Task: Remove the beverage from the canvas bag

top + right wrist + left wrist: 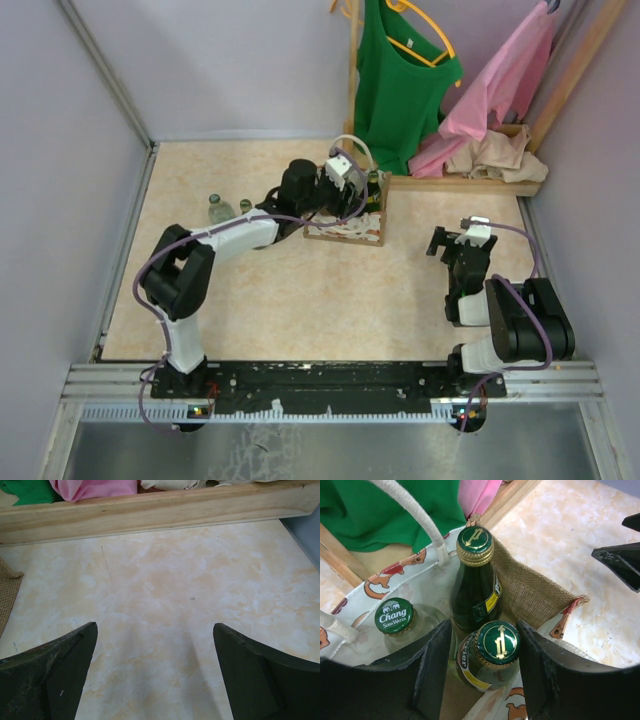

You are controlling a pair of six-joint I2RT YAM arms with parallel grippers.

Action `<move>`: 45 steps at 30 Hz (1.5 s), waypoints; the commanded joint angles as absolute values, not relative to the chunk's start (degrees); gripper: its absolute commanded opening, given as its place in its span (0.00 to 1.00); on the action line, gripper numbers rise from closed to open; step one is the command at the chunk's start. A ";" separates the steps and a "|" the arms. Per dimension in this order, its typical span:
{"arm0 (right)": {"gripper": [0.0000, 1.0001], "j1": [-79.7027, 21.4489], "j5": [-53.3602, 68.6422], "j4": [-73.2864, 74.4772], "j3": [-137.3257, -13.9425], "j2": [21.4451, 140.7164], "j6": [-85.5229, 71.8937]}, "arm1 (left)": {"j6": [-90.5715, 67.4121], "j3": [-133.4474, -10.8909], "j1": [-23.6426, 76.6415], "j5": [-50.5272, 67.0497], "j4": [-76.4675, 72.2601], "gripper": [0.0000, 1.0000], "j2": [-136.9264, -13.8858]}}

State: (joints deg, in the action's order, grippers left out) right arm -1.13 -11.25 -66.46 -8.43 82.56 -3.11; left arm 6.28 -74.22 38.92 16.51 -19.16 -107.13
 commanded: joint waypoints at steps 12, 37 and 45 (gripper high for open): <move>0.99 -1.65 -11.56 -69.61 -10.46 82.71 -2.41 | 6.93 -80.32 39.55 15.05 -17.27 0.00 -111.52; 0.99 -1.65 -11.53 -69.61 -10.42 82.71 -2.44 | 13.75 -94.06 39.91 7.08 -14.69 0.00 -96.38; 0.99 -1.63 -11.56 -69.61 -10.43 82.70 -2.44 | 15.51 -91.45 38.50 1.04 -14.33 0.00 -89.86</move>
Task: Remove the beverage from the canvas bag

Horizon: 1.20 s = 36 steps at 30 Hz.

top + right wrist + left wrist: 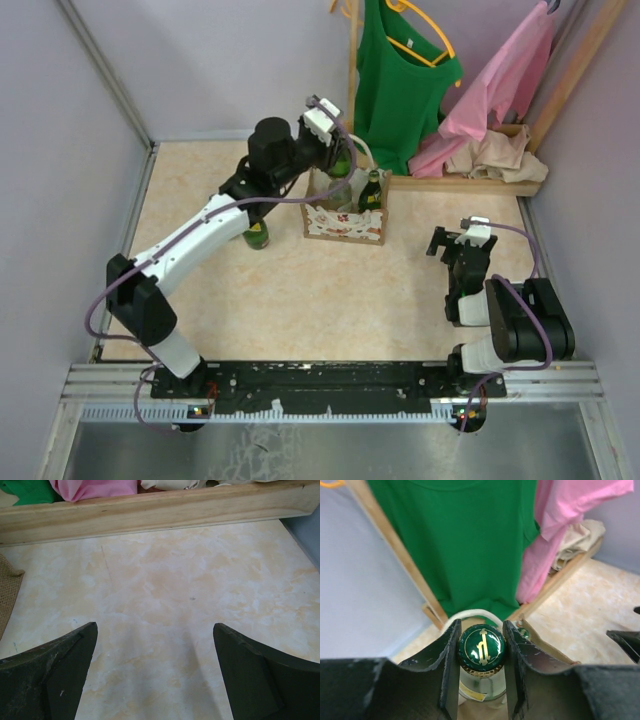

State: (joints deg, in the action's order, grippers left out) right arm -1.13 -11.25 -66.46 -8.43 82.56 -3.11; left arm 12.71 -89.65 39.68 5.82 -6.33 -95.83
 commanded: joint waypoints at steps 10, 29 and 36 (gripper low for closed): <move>0.99 -1.67 -11.56 -69.61 -10.37 82.71 -2.43 | 13.30 -84.03 33.16 -2.73 -16.41 0.00 -84.51; 0.99 -1.67 -11.55 -69.61 -10.42 82.71 -2.45 | 3.75 -73.25 17.97 1.06 -21.14 0.00 -89.01; 0.99 -1.68 -11.51 -69.60 -10.46 82.70 -2.40 | 2.74 -70.83 17.44 0.93 -24.75 0.00 -93.07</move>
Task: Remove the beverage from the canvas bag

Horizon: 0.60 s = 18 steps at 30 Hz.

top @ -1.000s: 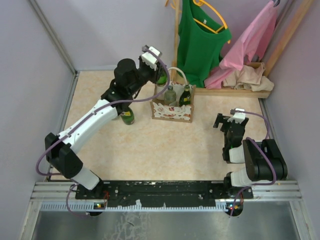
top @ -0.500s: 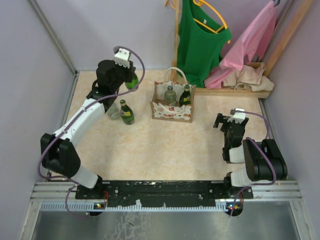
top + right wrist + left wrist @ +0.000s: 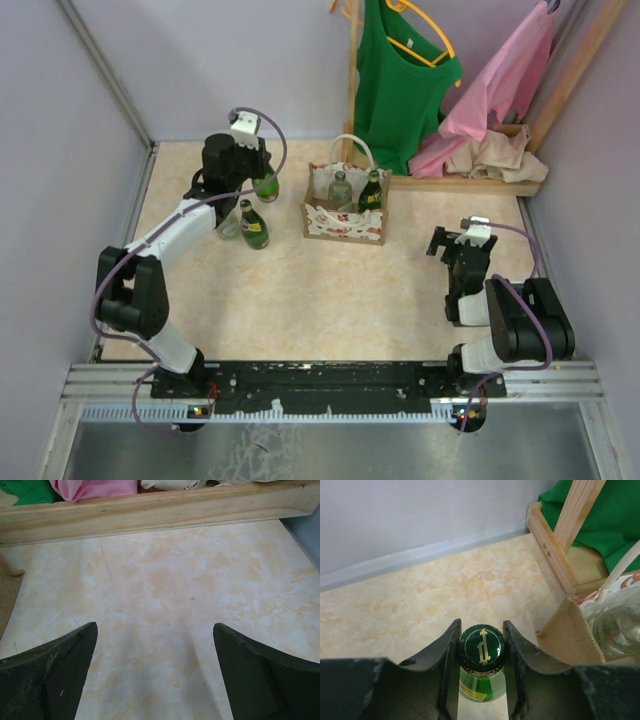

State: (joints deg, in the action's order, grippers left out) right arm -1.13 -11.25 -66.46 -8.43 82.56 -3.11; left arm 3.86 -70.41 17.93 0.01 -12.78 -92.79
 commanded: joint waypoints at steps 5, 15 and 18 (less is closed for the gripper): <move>0.99 -1.64 -11.53 -69.61 -10.46 82.71 -2.41 | 2.72 -69.79 17.44 0.91 -27.86 0.00 -96.16; 0.99 -1.60 -11.56 -69.61 -10.41 82.71 -2.44 | 0.38 -66.18 17.49 1.83 -34.40 0.00 -98.43; 0.99 -1.67 -11.52 -69.61 -10.44 82.71 -2.42 | 0.01 -64.56 17.49 2.11 -36.60 0.00 -98.24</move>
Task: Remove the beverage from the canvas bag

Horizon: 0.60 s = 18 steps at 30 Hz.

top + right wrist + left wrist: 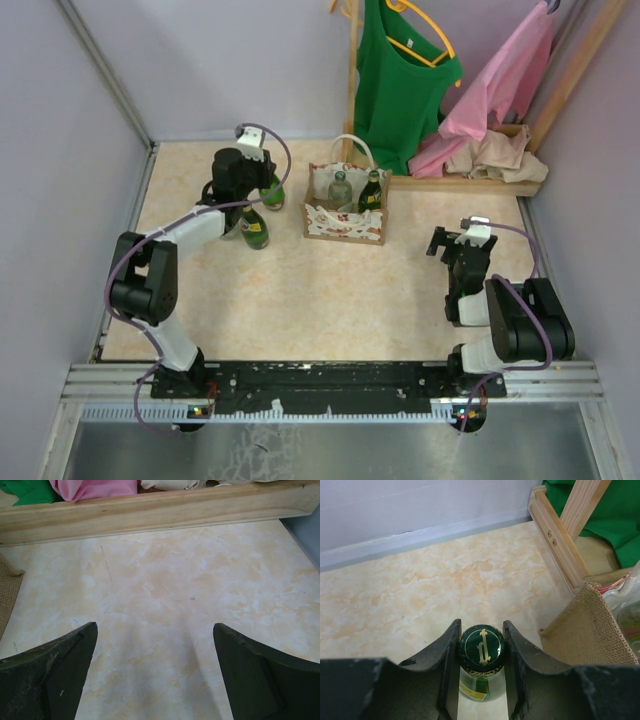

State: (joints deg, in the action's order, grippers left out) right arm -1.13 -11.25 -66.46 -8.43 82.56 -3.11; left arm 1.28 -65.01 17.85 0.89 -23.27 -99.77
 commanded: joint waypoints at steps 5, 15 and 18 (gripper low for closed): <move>0.99 -1.64 -11.57 -69.61 -10.46 82.69 -2.45 | -0.47 -62.94 17.53 1.93 -38.27 0.03 -98.47; 0.99 -1.66 -11.52 -69.61 -10.41 82.70 -2.45 | -1.24 -61.88 17.66 1.34 -36.91 0.35 -98.48; 0.99 -1.65 -11.52 -69.62 -10.46 82.70 -2.46 | -1.19 -61.42 17.75 0.88 -36.57 0.46 -98.16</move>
